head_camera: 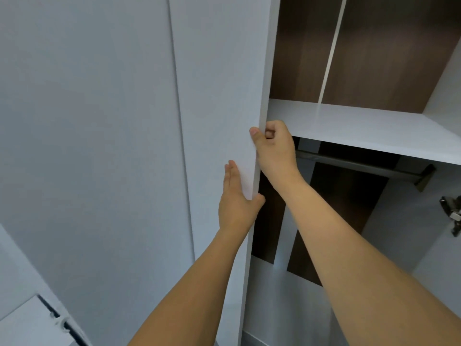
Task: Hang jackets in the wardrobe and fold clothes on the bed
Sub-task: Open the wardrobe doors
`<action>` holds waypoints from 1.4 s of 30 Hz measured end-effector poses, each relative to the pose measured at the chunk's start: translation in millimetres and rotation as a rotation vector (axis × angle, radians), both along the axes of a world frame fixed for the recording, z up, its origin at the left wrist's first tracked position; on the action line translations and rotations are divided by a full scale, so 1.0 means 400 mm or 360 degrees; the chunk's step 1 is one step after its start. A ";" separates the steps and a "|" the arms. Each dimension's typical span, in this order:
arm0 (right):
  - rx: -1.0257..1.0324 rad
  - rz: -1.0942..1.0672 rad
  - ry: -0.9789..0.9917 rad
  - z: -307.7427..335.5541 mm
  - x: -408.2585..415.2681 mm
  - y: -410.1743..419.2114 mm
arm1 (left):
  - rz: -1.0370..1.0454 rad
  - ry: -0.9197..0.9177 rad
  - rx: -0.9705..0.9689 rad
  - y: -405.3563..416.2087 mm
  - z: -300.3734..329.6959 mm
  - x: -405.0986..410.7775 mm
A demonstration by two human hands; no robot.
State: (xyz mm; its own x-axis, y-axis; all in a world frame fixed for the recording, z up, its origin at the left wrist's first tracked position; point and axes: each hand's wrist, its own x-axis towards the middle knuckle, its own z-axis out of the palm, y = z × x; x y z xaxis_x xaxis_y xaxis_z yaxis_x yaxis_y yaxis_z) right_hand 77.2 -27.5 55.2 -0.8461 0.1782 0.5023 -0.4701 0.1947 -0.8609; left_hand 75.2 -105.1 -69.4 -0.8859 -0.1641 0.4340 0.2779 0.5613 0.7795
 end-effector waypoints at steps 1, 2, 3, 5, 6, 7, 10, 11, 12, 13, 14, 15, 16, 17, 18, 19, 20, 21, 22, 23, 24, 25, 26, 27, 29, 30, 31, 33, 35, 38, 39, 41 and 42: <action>-0.0014 0.0036 -0.0018 -0.001 0.005 -0.004 | -0.0016 -0.0001 0.0010 -0.010 0.002 0.004; -0.0022 0.0076 -0.0036 -0.003 0.009 0.003 | -0.0022 -0.0008 0.0012 -0.009 0.003 0.011; -0.0020 0.0110 -0.0042 -0.006 0.016 0.001 | -0.0028 -0.0013 0.0015 -0.016 0.003 0.017; -0.0017 0.0137 -0.0030 -0.014 0.030 -0.013 | -0.0069 -0.0020 0.0029 -0.042 0.004 0.031; -0.0029 0.0144 -0.0019 -0.017 0.038 -0.019 | -0.0091 -0.0020 0.0041 -0.054 0.006 0.039; -0.0050 0.0157 -0.0006 -0.018 0.047 -0.027 | -0.0113 -0.0021 0.0052 -0.066 0.008 0.048; -0.0162 0.0229 0.0009 -0.023 0.069 -0.068 | -0.0179 -0.0019 0.0042 -0.122 0.011 0.069; -0.0195 0.0250 0.0004 -0.025 0.077 -0.083 | -0.0200 -0.0020 0.0033 -0.142 0.010 0.074; -0.0217 0.0263 0.0003 -0.027 0.084 -0.097 | -0.0221 -0.0021 0.0025 -0.160 0.010 0.077; -0.0231 0.0272 0.0007 -0.030 0.090 -0.110 | -0.0238 -0.0020 0.0018 -0.177 0.009 0.080; -0.0244 0.0281 0.0014 -0.033 0.095 -0.123 | -0.0252 -0.0018 0.0010 -0.194 0.008 0.081; -0.0260 0.0294 0.0021 -0.034 0.100 -0.136 | -0.0265 -0.0021 0.0004 -0.210 0.006 0.084; -0.0276 0.0308 0.0029 -0.035 0.106 -0.148 | -0.0277 -0.0026 0.0001 -0.225 0.003 0.085; -0.0287 0.0322 0.0035 -0.038 0.110 -0.160 | -0.0289 -0.0030 -0.0004 -0.240 0.000 0.087; -0.0292 0.0333 0.0035 -0.041 0.115 -0.173 | -0.0302 -0.0032 -0.0008 -0.257 -0.003 0.089; -0.0290 0.0344 0.0030 -0.043 0.119 -0.186 | -0.0317 -0.0039 -0.0010 -0.274 -0.003 0.090; -0.0284 0.0360 0.0021 -0.045 0.122 -0.201 | -0.0336 -0.0053 -0.0010 -0.294 -0.002 0.091; -0.0277 0.0383 0.0014 -0.045 0.125 -0.215 | -0.0364 -0.0076 -0.0004 -0.314 0.000 0.093; -0.0270 0.0415 0.0010 -0.044 0.126 -0.230 | -0.0398 -0.0101 0.0016 -0.334 0.003 0.097; -0.0259 0.0448 0.0010 -0.041 0.126 -0.244 | -0.0426 -0.0113 0.0044 -0.353 0.004 0.104; -0.0241 0.0479 0.0012 -0.038 0.124 -0.257 | -0.0434 -0.0103 0.0059 -0.370 0.001 0.116; -0.0217 0.0505 0.0014 -0.034 0.122 -0.269 | -0.0404 -0.0060 0.0035 -0.386 -0.006 0.131; -0.0195 0.0533 0.0013 -0.030 0.120 -0.283 | -0.0328 0.0013 -0.0028 -0.401 -0.016 0.150; -0.0182 0.0564 0.0012 -0.027 0.119 -0.298 | -0.0230 0.0101 -0.0099 -0.415 -0.026 0.169; -0.0164 0.0615 0.0020 -0.022 0.118 -0.332 | -0.0072 0.0219 -0.0106 -0.442 -0.039 0.196; -0.0149 0.0623 0.0022 -0.021 0.119 -0.351 | -0.0016 0.0229 -0.0055 -0.454 -0.041 0.204; -0.0125 0.0625 0.0023 -0.020 0.120 -0.378 | 0.0040 0.0230 -0.0003 -0.475 -0.042 0.211; -0.0082 0.0581 0.0036 -0.021 0.121 -0.417 | 0.0095 0.0247 0.0055 -0.502 -0.039 0.220; -0.0021 0.0535 0.0048 -0.024 0.118 -0.465 | 0.0160 0.0296 0.0080 -0.544 -0.040 0.230; 0.0158 0.0439 -0.0040 -0.024 0.113 -0.547 | 0.0274 0.0327 0.0087 -0.620 -0.034 0.228; 0.0181 0.0423 -0.0078 -0.025 0.106 -0.573 | 0.0309 0.0325 0.0084 -0.646 -0.031 0.223; 0.0221 0.0397 -0.0117 -0.030 0.087 -0.621 | 0.0389 0.0298 0.0075 -0.692 -0.026 0.211; 0.0248 0.0382 -0.0128 -0.032 0.077 -0.643 | 0.0426 0.0276 0.0078 -0.713 -0.024 0.204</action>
State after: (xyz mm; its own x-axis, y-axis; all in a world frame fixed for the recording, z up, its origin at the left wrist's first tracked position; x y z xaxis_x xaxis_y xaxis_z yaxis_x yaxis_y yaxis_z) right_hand 108.0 -284.7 42.4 -0.8928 -0.1059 0.4377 -0.4503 0.2188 -0.8656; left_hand 156.8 -390.2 -79.0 -0.7217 -0.4060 0.5606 0.2565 0.5953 0.7615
